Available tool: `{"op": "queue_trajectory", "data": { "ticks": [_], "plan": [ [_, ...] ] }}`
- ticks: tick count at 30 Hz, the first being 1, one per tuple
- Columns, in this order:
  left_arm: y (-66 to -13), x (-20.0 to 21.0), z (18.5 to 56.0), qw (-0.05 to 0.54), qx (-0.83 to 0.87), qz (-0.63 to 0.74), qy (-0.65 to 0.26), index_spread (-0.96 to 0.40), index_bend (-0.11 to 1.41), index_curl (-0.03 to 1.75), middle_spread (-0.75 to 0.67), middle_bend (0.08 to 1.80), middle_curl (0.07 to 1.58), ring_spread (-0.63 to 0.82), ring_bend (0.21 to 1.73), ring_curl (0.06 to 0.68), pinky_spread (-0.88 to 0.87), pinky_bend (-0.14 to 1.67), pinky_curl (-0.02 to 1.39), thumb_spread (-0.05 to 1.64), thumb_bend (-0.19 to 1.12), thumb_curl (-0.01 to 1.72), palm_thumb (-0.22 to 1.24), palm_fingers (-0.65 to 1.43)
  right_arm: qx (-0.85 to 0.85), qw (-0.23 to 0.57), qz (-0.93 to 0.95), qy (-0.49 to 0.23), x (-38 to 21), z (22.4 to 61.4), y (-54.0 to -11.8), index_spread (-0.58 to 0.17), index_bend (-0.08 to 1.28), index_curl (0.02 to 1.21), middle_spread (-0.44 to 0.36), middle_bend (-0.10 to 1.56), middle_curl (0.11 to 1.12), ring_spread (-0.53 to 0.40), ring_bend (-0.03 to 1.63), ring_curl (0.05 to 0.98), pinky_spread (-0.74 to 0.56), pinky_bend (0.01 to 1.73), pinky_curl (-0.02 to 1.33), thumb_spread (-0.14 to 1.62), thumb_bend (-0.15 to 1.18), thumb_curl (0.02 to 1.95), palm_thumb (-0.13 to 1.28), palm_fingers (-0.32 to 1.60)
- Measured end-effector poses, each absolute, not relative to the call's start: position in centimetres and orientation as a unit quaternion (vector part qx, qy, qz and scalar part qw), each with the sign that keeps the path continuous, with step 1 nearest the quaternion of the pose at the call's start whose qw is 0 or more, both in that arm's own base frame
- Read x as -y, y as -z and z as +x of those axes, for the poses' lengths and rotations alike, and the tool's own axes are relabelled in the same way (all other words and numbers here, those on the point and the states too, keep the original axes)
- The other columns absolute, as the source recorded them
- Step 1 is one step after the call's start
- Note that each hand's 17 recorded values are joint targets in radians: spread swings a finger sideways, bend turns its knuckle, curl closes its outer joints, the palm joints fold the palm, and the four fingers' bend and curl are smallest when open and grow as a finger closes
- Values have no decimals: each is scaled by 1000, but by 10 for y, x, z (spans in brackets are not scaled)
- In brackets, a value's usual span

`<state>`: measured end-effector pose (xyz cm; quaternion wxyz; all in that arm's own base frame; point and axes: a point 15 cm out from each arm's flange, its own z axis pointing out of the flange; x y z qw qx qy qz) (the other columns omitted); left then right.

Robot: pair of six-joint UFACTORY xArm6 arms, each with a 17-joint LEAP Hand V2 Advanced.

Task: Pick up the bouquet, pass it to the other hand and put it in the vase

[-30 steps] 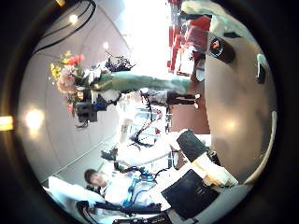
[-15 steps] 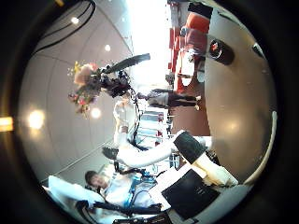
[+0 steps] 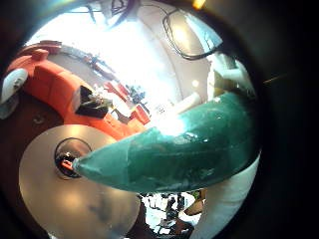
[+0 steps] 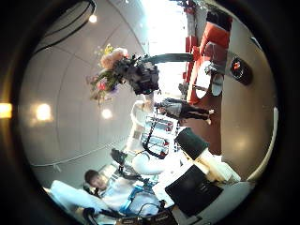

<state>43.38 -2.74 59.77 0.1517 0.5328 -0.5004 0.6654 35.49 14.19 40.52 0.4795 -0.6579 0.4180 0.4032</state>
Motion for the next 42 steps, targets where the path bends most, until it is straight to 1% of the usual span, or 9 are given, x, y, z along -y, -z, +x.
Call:
{"op": "queue_trajectory", "data": {
  "ticks": [5, 11, 28, 31, 34, 42],
  "plan": [
    [-574, 24, 451, 167, 494, 541, -660, -750, 577, 1316, -479, 1202, 900, -393, 1510, 530, -612, 1134, 997, 1092, 63, 900, 1037, 1084, -422, 480, -655, -404, -140, 357, -403, -296, 159, 320, 62, 204, 334, 167, 445, 238, 381, 453, 343, 995, -22, 546, 746, 53],
    [-553, 31, 466, 177, 493, 546, -654, -758, 561, 1336, -479, 1193, 899, -393, 1508, 530, -628, 1119, 1008, 1097, 51, 913, 1042, 1088, -436, 481, -651, -393, -137, 366, -397, -293, 154, 302, 73, 193, 334, 171, 427, 238, 386, 451, 333, 1003, -24, 538, 742, 44],
    [-525, 25, 491, 191, 483, 561, -645, -768, 491, 1383, -486, 1178, 905, -399, 1491, 522, -651, 1095, 1018, 1094, 1, 916, 1043, 1087, -436, 480, -653, -392, -138, 365, -397, -287, 163, 291, 76, 191, 328, 173, 397, 244, 386, 443, 317, 1007, -22, 538, 755, 60],
    [-520, 26, 492, 197, 479, 563, -644, -765, 449, 1386, -482, 1164, 898, -408, 1460, 510, -652, 1086, 992, 1039, -42, 881, 975, 1089, -435, 481, -653, -392, -138, 365, -397, -286, 164, 292, 76, 190, 328, 174, 394, 245, 387, 438, 313, 1007, -22, 538, 755, 62],
    [-516, 28, 491, 210, 477, 566, -639, -760, 414, 1386, -477, 1148, 880, -421, 1417, 494, -653, 1069, 954, 990, -38, 839, 922, 1110, -434, 480, -654, -392, -139, 365, -397, -286, 166, 293, 75, 189, 326, 174, 388, 246, 387, 434, 310, 1007, -22, 542, 758, 66],
    [-502, 32, 487, 224, 481, 573, -624, -757, 352, 1383, -472, 1132, 829, -437, 1350, 469, -656, 1055, 878, 933, -29, 770, 899, 1140, -431, 480, -656, -392, -141, 363, -399, -287, 166, 297, 76, 190, 324, 174, 372, 248, 387, 423, 304, 1007, -22, 543, 762, 80]
  ]
}}
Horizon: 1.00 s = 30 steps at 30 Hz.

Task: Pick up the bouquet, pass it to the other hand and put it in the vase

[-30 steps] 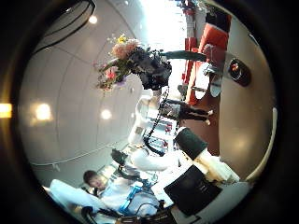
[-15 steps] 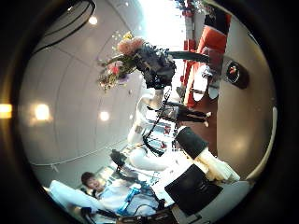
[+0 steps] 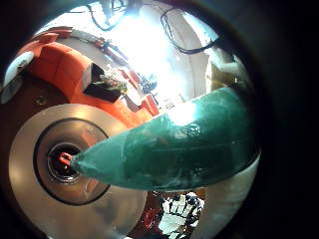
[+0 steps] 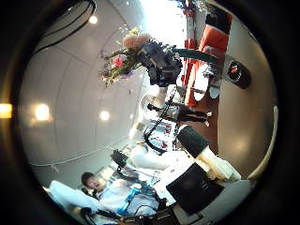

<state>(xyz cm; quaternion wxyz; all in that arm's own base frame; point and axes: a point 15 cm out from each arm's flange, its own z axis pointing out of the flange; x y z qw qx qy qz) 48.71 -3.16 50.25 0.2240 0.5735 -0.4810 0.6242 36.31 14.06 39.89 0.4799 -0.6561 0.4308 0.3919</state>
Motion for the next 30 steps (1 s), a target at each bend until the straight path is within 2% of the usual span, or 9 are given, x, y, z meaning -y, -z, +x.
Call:
{"op": "queue_trajectory", "data": {
  "ticks": [2, 3, 4, 5, 7, 10, 14, 20, 30],
  "plan": [
    [-499, 32, 486, 225, 482, 575, -622, -756, 350, 1376, -471, 1116, 812, -444, 1309, 458, -654, 1036, 858, 927, -44, 748, 859, 1106, -430, 480, -656, -392, -141, 363, -399, -287, 165, 297, 76, 189, 323, 174, 370, 248, 387, 421, 303, 1007, -22, 543, 762, 81],
    [-496, 32, 485, 226, 484, 576, -618, -753, 358, 1357, -474, 1093, 801, -457, 1227, 438, -659, 962, 838, 928, -69, 723, 791, 917, -430, 481, -657, -391, -140, 363, -399, -287, 165, 297, 76, 189, 323, 174, 369, 249, 387, 420, 302, 1007, -22, 543, 763, 81],
    [-492, 33, 482, 228, 487, 578, -614, -743, 369, 1337, -463, 1077, 815, -435, 1152, 450, -628, 867, 845, 922, -76, 701, 735, 627, -430, 481, -657, -390, -140, 363, -399, -287, 164, 296, 76, 188, 323, 174, 368, 249, 387, 422, 303, 1007, -22, 542, 763, 83],
    [-488, 36, 477, 232, 491, 578, -608, -685, 313, 1298, -335, 882, 808, -278, 1081, 479, -417, 629, 855, 920, -108, 659, 625, -85, -430, 481, -657, -391, -140, 363, -399, -287, 162, 296, 76, 192, 323, 174, 366, 249, 387, 421, 303, 1007, -22, 542, 763, 85],
    [-478, 39, 469, 245, 500, 578, -596, -542, 128, 1208, -57, 571, 673, 7, 959, 371, -134, 482, 758, 908, -120, 592, 444, -368, -429, 481, -657, -392, -140, 363, -399, -287, 165, 296, 76, 190, 322, 174, 365, 250, 387, 418, 302, 1007, -21, 545, 766, 88],
    [-469, 27, 458, 256, 503, 579, -589, -332, 5, 1054, 239, 367, 496, 275, 805, 259, 188, 370, 612, 893, -85, 512, 285, -368, -427, 480, -658, -393, -141, 361, -399, -287, 164, 296, 76, 189, 321, 174, 362, 252, 400, 420, 303, 1003, -21, 548, 770, 90],
    [-464, -7, 441, 262, 484, 587, -594, -94, 4, 836, 445, 264, 407, 470, 697, 207, 428, 299, 515, 860, -59, 447, 196, -308, -433, 476, -650, -404, -143, 356, -390, -286, 165, 297, 76, 188, 320, 175, 359, 252, 405, 420, 304, 1001, -22, 550, 770, 95],
    [-469, -48, 422, 251, 456, 601, -607, 92, 48, 574, 557, 179, 348, 591, 601, 173, 549, 236, 436, 842, -41, 399, 165, -229, -437, 475, -645, -409, -145, 350, -386, -290, 170, 301, 76, 189, 316, 176, 355, 251, 410, 414, 301, 997, -22, 556, 778, 108],
    [-496, -53, 373, 221, 485, 625, -570, 165, 126, 357, 591, 163, 280, 656, 505, 155, 585, 186, 368, 843, -33, 365, 181, -141, -433, 476, -648, -408, -145, 349, -388, -290, 172, 308, 76, 186, 316, 177, 339, 250, 411, 399, 296, 998, -21, 559, 789, 121]
  ]
}}
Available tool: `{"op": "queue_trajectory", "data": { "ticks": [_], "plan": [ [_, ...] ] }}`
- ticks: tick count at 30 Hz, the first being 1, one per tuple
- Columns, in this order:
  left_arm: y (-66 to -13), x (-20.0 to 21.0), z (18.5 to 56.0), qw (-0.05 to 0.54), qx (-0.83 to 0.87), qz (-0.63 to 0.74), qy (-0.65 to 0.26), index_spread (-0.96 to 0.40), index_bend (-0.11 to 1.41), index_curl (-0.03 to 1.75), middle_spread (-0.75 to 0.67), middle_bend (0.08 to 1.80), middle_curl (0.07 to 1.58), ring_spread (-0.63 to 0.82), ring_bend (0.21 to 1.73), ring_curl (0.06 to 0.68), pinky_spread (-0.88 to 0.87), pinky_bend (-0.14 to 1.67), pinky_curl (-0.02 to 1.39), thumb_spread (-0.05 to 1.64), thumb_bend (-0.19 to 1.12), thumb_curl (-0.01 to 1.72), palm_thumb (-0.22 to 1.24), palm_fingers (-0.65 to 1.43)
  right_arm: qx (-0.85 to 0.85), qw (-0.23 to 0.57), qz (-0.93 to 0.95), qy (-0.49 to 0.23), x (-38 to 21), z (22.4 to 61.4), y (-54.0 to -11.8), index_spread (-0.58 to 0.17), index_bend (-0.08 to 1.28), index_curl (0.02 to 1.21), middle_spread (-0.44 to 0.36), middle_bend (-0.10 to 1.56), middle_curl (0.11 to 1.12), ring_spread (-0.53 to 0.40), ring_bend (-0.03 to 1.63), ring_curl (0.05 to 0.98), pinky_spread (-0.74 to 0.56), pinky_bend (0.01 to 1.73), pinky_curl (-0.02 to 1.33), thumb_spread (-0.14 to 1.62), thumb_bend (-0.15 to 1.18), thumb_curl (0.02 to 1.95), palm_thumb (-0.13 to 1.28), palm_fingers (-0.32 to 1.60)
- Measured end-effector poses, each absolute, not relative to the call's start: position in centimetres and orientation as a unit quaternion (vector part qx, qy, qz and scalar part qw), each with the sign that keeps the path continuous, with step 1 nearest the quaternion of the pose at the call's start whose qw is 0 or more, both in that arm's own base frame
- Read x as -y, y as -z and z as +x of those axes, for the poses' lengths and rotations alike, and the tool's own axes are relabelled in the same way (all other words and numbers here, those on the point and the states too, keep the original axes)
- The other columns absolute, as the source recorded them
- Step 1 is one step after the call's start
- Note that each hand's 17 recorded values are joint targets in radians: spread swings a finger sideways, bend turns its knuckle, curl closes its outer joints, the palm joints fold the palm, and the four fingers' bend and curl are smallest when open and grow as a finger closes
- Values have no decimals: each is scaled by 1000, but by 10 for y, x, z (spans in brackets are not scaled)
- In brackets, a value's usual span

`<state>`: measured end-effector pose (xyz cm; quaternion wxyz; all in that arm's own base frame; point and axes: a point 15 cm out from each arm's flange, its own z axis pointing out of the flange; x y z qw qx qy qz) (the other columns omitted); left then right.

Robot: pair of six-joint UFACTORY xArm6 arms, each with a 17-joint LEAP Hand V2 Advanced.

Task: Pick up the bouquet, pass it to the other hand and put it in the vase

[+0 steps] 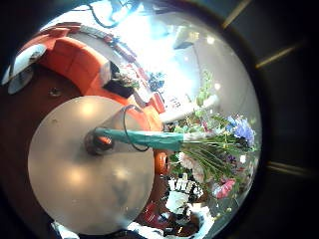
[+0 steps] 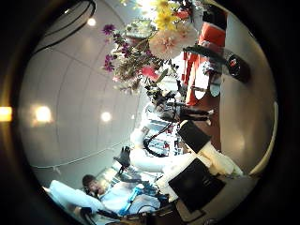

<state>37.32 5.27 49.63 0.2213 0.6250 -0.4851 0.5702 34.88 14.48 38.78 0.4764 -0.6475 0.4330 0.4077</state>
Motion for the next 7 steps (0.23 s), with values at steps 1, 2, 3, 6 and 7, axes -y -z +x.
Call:
{"op": "queue_trajectory", "data": {
  "ticks": [1, 2, 3, 6, 7],
  "plan": [
    [-494, -52, 368, 218, 490, 633, -559, 166, 129, 348, 592, 162, 274, 658, 498, 155, 586, 188, 364, 844, -34, 363, 183, -136, -433, 475, -649, -407, -145, 348, -387, -290, 171, 309, 76, 186, 315, 177, 338, 250, 411, 399, 296, 998, -21, 559, 790, 122],
    [-489, -52, 362, 216, 496, 642, -543, 166, 135, 340, 593, 161, 268, 660, 491, 154, 587, 187, 359, 844, -33, 363, 188, -131, -433, 473, -650, -407, -145, 347, -387, -290, 170, 309, 76, 187, 315, 177, 337, 250, 411, 398, 296, 998, -22, 559, 790, 122],
    [-483, -52, 356, 213, 501, 653, -527, 161, 135, 332, 594, 163, 263, 662, 487, 154, 587, 186, 354, 848, -30, 360, 195, -126, -433, 473, -651, -406, -145, 347, -388, -290, 173, 310, 76, 188, 315, 177, 334, 250, 411, 396, 295, 998, -22, 559, 790, 125],
    [-465, -53, 336, 204, 515, 687, -470, 159, 140, 316, 595, 161, 250, 668, 478, 156, 591, 189, 344, 852, -32, 357, 204, -116, -438, 471, -652, -402, -145, 347, -389, -298, 181, 314, 77, 188, 315, 177, 325, 248, 412, 387, 293, 998, -22, 561, 790, 135],
    [-461, -52, 330, 202, 518, 696, -454, 157, 143, 309, 595, 163, 244, 670, 471, 157, 591, 188, 339, 857, -31, 355, 211, -112, -438, 471, -654, -398, -145, 347, -391, -299, 179, 315, 77, 188, 315, 181, 322, 248, 412, 385, 292, 1003, -23, 559, 785, 137]
  ]
}}
